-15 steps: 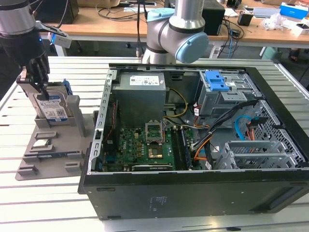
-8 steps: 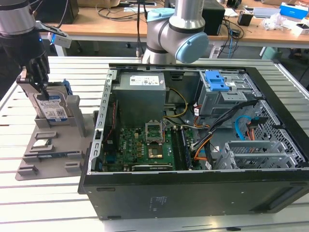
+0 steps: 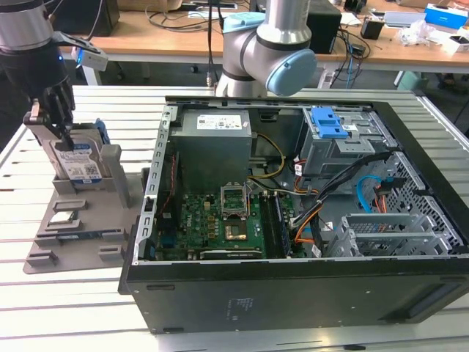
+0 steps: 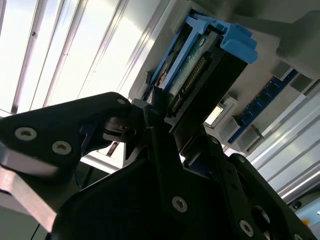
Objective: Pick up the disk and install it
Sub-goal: 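Pick up the disk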
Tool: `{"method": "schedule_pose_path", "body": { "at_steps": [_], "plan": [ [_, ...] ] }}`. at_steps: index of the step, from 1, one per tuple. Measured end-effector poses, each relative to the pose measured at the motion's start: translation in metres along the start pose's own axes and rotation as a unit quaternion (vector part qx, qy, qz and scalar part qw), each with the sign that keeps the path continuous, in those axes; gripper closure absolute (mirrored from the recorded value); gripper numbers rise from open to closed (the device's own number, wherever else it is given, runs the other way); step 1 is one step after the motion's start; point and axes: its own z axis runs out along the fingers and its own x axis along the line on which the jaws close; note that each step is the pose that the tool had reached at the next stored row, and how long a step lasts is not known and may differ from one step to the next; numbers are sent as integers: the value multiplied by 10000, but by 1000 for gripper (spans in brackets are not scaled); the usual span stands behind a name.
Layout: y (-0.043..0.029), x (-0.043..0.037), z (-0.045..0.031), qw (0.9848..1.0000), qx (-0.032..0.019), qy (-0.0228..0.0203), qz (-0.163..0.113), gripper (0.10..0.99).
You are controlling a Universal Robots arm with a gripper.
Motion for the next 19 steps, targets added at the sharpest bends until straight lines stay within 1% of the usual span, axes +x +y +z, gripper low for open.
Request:
{"method": "schedule_pose_path", "body": {
  "at_steps": [13,16,19],
  "plan": [
    [5,-5,-196,10000,0,0,1,722],
    [6,-9,-277,10000,0,0,0,722],
    [7,-10,-322,10000,0,0,1,722]
  ]
}}
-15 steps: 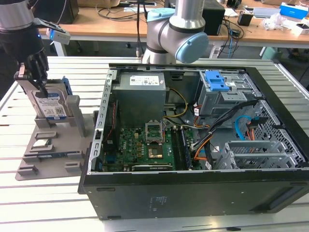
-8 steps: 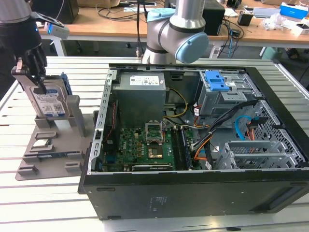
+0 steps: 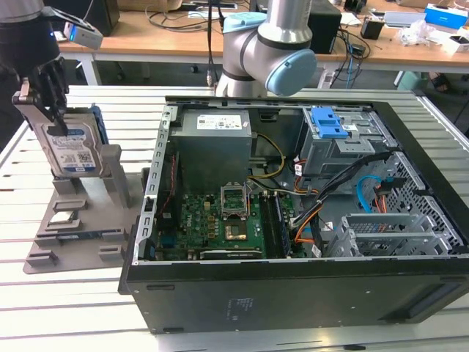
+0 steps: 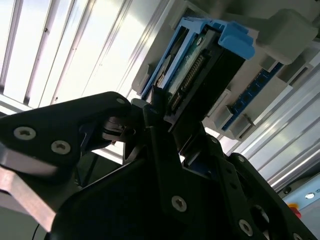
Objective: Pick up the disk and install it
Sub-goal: 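Pick up the disk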
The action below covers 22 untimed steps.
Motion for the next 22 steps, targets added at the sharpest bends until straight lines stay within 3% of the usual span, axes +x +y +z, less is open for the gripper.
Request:
{"method": "schedule_pose_path", "body": {
  "at_steps": [6,22],
  "plan": [
    [3,-5,-145,10000,0,0,0,722],
    [5,-14,-398,10000,-2,-1,0,722]
  ]
}}
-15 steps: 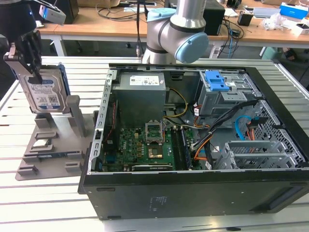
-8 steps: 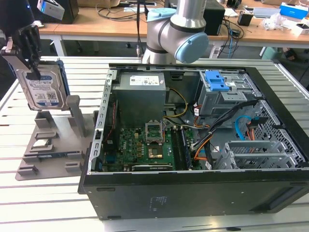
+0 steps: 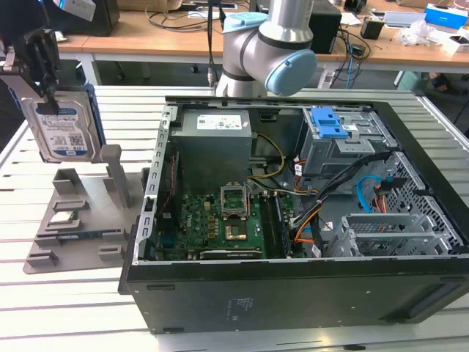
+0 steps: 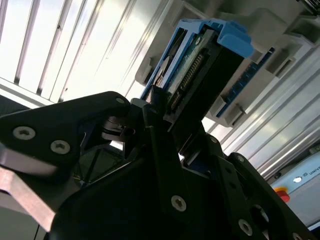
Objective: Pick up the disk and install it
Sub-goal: 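Pick up the disk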
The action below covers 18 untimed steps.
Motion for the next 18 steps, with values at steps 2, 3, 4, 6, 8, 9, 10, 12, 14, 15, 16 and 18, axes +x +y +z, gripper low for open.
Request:
{"method": "schedule_pose_path", "body": {
  "at_steps": [2,3,4,6,8,9,10,12,14,15,16,18],
  "plan": [
    [0,-1,-27,10000,-1,0,0,722],
    [0,-2,-38,10000,-1,0,0,722],
    [0,-2,-51,10000,-2,0,0,722],
    [-1,-4,-79,10000,-2,0,0,722],
    [-2,-5,-103,10000,-4,0,0,722],
    [-2,-6,-116,10000,-5,0,0,722],
    [-2,-7,-128,10000,-6,0,0,722],
    [-3,-8,-155,10000,-7,0,0,722],
    [-4,-10,-178,10000,-8,0,0,722],
    [-4,-12,-203,10000,-10,0,0,722],
    [-5,-12,-220,10000,-11,0,0,722],
    [-6,-15,-263,10000,-13,0,0,722]
  ]
}}
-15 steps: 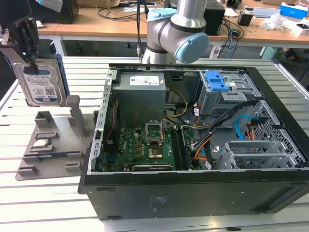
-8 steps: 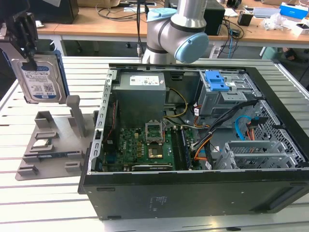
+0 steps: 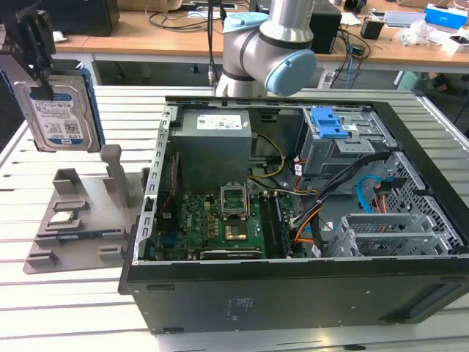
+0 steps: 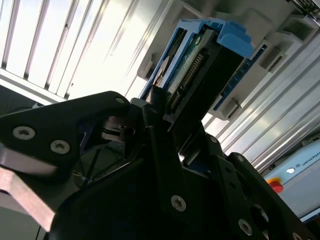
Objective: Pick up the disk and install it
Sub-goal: 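Pick up the disk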
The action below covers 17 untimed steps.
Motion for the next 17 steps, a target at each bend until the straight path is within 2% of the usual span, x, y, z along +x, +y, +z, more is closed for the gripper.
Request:
{"method": "schedule_pose_path", "body": {
  "at_steps": [3,6,11,17],
  "plan": [
    [-1,-4,-55,10000,-3,0,0,722],
    [-2,-9,-145,10000,-7,0,0,722],
    [-3,-13,-211,10000,-12,0,-1,722],
    [-7,-17,-328,10000,-23,-1,0,722]
  ]
}}
